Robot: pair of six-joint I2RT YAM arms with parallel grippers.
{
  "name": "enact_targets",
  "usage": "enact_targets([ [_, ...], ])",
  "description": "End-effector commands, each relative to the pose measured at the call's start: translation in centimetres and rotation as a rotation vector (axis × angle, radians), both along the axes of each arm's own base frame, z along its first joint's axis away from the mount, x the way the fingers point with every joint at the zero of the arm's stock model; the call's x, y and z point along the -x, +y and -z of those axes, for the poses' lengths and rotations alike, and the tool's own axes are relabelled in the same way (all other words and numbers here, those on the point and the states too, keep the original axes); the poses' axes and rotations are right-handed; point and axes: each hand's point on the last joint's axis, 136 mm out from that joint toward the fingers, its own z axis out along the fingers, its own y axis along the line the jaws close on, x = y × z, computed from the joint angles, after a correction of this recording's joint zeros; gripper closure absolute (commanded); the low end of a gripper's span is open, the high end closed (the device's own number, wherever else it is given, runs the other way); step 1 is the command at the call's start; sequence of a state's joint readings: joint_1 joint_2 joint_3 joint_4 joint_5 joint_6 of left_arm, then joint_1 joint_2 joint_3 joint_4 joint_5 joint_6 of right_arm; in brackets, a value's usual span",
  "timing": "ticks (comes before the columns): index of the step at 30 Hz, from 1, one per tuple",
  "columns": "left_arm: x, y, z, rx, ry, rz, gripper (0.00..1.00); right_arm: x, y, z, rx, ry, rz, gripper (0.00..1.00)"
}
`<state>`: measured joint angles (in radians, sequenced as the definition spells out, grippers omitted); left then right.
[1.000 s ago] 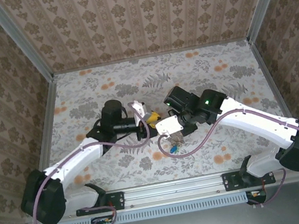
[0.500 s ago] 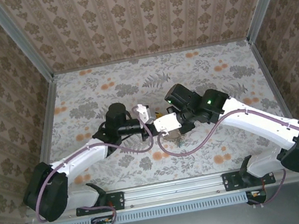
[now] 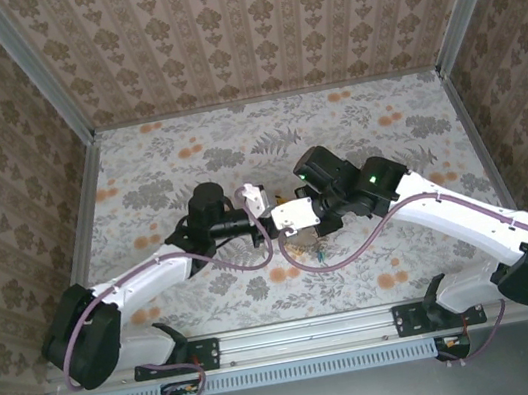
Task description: Put the keys on the keyring
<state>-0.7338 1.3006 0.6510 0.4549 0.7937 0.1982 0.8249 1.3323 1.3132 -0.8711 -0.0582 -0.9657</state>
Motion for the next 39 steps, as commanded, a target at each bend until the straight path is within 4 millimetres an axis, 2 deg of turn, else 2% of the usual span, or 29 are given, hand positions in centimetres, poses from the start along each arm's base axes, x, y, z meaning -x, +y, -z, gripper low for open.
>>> enact_targets([
  [1,1.9,0.4,0.3,0.0,-0.048,0.06,0.65,-1.0,0.2,-1.5,-0.077,-0.032,0.048,1.0],
  [6,2.1,1.8,0.1,0.009,-0.066,0.052,0.61,-0.9,0.1,-1.4,-0.077,-0.028,0.05,1.0],
  [11,2.8,1.8,-0.3,0.019,-0.051,0.095,0.6,-1.1,0.3,-1.5,-0.09,-0.03,0.051,1.0],
  [18,1.6,1.5,-0.6,0.021,-0.058,0.03,0.6,-0.9,1.0,-1.9,-0.137,-0.012,0.042,1.0],
  [21,0.8,1.5,-0.7,0.015,-0.066,-0.01,0.63,-0.8,1.2,-2.1,-0.154,-0.01,0.04,1.0],
  [26,0.4,1.0,-1.2,0.025,-0.059,-0.014,0.74,-0.8,1.5,-2.0,-0.162,0.002,0.044,1.0],
  [32,0.3,0.7,-2.2,0.039,-0.073,-0.007,0.78,-0.9,1.7,-2.0,-0.178,0.008,0.054,1.0],
  [37,0.6,0.5,-2.1,0.031,-0.062,0.01,0.78,-1.0,1.9,-2.1,-0.191,0.009,0.064,1.0],
  [39,0.7,0.4,-2.1,0.029,-0.066,0.011,0.83,-1.0,2.0,-2.1,-0.197,0.013,0.066,1.0],
])
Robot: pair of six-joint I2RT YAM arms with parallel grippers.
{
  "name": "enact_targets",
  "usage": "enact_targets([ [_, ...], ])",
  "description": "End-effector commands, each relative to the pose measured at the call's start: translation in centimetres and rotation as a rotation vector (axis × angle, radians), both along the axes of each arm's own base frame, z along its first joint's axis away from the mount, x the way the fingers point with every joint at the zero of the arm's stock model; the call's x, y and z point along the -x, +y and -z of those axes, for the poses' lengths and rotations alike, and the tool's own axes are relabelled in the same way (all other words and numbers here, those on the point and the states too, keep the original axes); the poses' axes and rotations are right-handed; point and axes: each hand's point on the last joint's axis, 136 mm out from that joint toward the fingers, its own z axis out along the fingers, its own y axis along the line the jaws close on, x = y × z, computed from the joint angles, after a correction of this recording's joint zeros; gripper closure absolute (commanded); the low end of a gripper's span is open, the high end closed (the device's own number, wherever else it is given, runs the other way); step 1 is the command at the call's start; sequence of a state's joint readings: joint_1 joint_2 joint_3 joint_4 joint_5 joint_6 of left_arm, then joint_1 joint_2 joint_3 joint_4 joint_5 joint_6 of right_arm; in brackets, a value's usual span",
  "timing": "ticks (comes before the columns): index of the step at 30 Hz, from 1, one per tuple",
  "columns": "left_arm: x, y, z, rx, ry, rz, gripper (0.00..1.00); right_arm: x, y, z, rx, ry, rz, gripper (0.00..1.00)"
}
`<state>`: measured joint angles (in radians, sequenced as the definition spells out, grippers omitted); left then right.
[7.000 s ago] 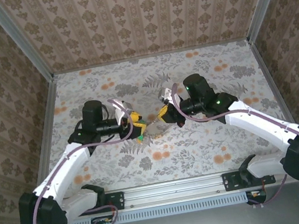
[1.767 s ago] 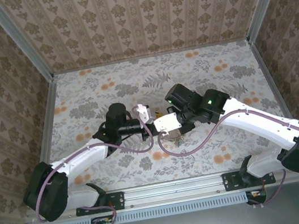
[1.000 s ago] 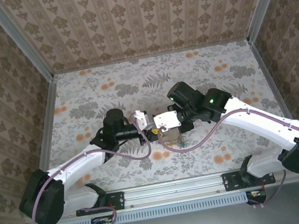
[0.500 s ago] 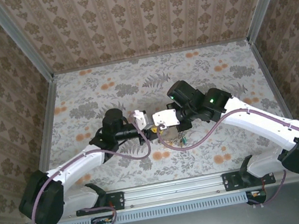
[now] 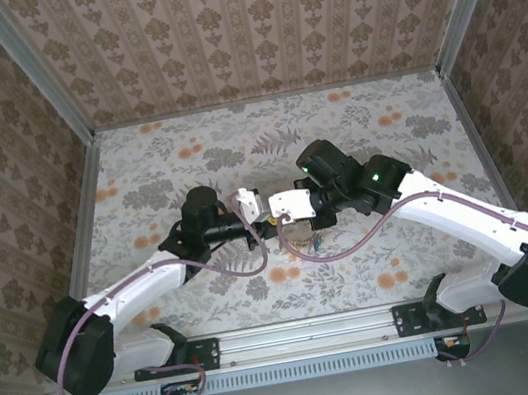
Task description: Put the keys on the keyring
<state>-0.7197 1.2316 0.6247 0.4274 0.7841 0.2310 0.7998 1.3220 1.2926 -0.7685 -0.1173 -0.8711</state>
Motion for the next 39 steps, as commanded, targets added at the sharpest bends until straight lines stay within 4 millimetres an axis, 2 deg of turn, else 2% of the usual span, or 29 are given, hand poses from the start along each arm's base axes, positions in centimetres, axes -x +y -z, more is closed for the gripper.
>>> enact_targets([
  [1,0.4,-0.8,-1.4,0.02,-0.026,0.029,0.85,0.0,0.8,-1.0,-0.067,-0.007,0.001,1.0],
  [3,0.3,-0.8,-1.3,0.015,-0.03,0.024,0.88,0.1,0.8,-0.9,-0.067,-0.003,0.001,1.0],
  [8,0.3,-0.9,-1.8,0.02,-0.039,0.024,0.89,0.3,1.1,-0.2,-0.069,0.023,0.003,1.0],
  [9,0.3,-0.9,-1.8,0.021,-0.039,0.022,0.9,0.4,1.2,-0.2,-0.07,0.026,0.003,1.0],
  [11,0.5,-0.8,-2.1,0.027,-0.047,0.03,1.0,0.5,1.2,0.1,-0.072,0.038,0.001,1.0],
  [15,1.5,-0.6,-2.5,0.041,-0.074,0.077,1.0,0.7,0.8,-0.2,-0.117,0.048,0.006,0.99],
  [19,2.9,-0.4,-2.9,0.045,-0.079,0.164,1.0,1.5,-0.2,-1.8,-0.253,0.115,-0.01,0.77],
  [21,3.4,-0.4,-2.9,0.037,-0.077,0.197,1.0,1.9,-0.9,-2.9,-0.332,0.168,-0.022,0.72],
  [24,4.0,-0.3,-2.9,0.03,-0.089,0.234,1.0,2.0,-1.8,-3.9,-0.408,0.198,-0.026,0.7],
  [29,4.6,-0.2,-3.0,0.021,-0.102,0.271,1.0,2.2,-2.5,-3.1,-0.402,0.211,-0.062,0.7],
  [34,4.8,-0.2,-3.2,0.021,-0.118,0.279,1.0,3.0,-1.9,-2.2,-0.381,0.266,-0.151,0.69],
  [39,5.2,-0.2,-3.0,0.001,-0.132,0.296,1.0,2.7,-1.8,-0.5,-0.346,0.287,-0.169,0.7],
])
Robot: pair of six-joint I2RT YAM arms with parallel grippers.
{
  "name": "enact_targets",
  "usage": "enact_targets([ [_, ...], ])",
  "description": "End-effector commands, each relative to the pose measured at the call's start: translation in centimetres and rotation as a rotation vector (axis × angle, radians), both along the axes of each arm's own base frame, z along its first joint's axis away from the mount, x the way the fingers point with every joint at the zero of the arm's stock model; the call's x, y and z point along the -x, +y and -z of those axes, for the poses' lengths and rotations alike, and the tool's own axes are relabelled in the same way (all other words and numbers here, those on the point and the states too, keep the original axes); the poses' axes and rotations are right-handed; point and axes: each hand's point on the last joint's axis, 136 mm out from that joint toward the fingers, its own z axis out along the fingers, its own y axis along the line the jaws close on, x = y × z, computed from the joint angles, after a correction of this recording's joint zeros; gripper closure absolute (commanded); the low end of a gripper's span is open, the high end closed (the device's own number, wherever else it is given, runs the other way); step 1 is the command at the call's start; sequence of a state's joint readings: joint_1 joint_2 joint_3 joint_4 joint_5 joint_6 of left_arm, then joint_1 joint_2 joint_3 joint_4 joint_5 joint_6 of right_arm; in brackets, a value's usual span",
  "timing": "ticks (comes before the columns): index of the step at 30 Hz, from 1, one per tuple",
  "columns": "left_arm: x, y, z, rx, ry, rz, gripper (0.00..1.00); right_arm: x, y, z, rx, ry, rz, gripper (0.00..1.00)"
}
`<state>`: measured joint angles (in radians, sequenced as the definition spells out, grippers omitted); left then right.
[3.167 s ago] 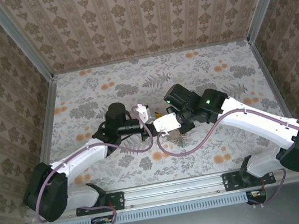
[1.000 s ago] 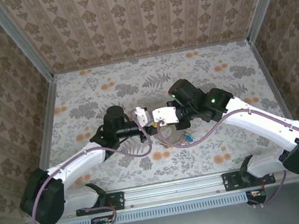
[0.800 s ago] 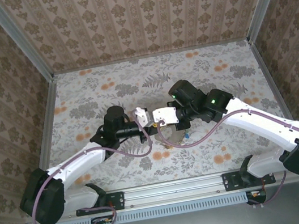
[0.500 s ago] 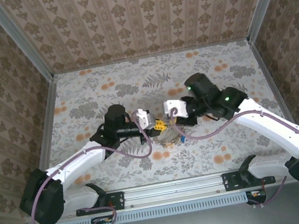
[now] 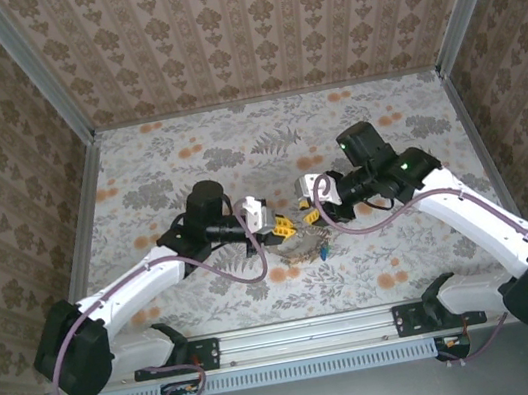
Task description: Put the keys on the keyring
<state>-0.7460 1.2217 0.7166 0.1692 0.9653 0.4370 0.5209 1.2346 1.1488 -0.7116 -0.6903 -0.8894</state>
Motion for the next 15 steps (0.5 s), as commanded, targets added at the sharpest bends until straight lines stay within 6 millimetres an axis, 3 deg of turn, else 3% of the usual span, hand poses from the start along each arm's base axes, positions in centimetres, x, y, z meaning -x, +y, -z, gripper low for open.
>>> enact_targets([
  [1,1.0,-0.1,-2.5,0.053,-0.082,0.061,1.0,1.0,0.2,0.7,-0.011,0.021,-0.077,0.72],
  [4,1.3,-0.1,-2.6,0.051,-0.087,0.075,1.0,1.1,0.5,1.3,-0.029,0.019,-0.097,0.77],
  [15,1.4,-0.1,-2.5,0.048,-0.101,0.081,1.0,2.3,0.3,2.4,-0.044,-0.037,-0.164,0.76],
])
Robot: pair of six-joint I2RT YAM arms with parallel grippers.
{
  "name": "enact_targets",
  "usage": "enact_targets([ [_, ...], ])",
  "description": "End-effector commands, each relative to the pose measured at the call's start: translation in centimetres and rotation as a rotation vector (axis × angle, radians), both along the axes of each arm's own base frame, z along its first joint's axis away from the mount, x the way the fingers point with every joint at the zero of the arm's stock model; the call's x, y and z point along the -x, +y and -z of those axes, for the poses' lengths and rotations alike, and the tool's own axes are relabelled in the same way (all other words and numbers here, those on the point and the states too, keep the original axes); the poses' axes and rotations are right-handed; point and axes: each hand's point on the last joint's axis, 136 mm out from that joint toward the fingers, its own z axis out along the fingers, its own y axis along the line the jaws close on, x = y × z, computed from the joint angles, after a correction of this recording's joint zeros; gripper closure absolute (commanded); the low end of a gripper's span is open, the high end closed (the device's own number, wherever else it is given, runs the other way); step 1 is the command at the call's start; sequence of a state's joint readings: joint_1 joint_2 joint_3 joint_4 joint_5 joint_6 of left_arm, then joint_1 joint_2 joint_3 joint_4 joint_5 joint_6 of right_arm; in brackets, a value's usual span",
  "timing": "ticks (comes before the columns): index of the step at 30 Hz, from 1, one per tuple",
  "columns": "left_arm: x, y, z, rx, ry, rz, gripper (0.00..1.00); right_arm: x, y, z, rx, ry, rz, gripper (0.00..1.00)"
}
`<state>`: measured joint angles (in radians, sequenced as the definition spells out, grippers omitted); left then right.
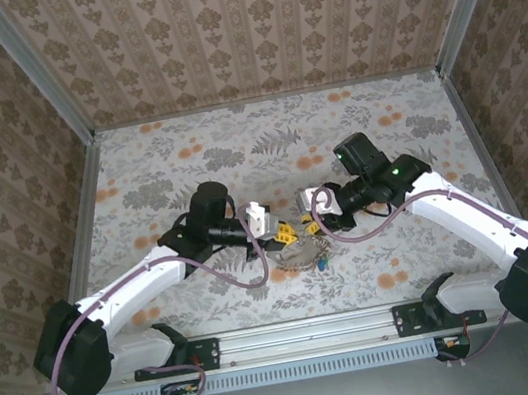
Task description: Put the keys on the keyring
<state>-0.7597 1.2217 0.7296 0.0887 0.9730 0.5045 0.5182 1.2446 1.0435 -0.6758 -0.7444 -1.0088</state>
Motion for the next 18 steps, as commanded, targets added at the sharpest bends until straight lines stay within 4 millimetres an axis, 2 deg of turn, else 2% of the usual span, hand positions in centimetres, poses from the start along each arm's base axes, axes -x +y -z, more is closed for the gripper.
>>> enact_targets([
  [1,0.5,-0.3,-3.1,0.078,-0.085,0.047,1.0,1.2,0.3,-0.9,-0.063,-0.03,-0.067,0.76],
  [11,0.3,-0.5,-2.8,0.065,-0.075,0.045,1.0,2.0,0.9,-1.8,-0.089,-0.093,-0.114,0.76],
  [18,0.2,-0.6,-2.8,0.064,-0.072,0.051,1.0,2.3,0.7,-0.6,-0.04,-0.109,-0.132,0.73],
])
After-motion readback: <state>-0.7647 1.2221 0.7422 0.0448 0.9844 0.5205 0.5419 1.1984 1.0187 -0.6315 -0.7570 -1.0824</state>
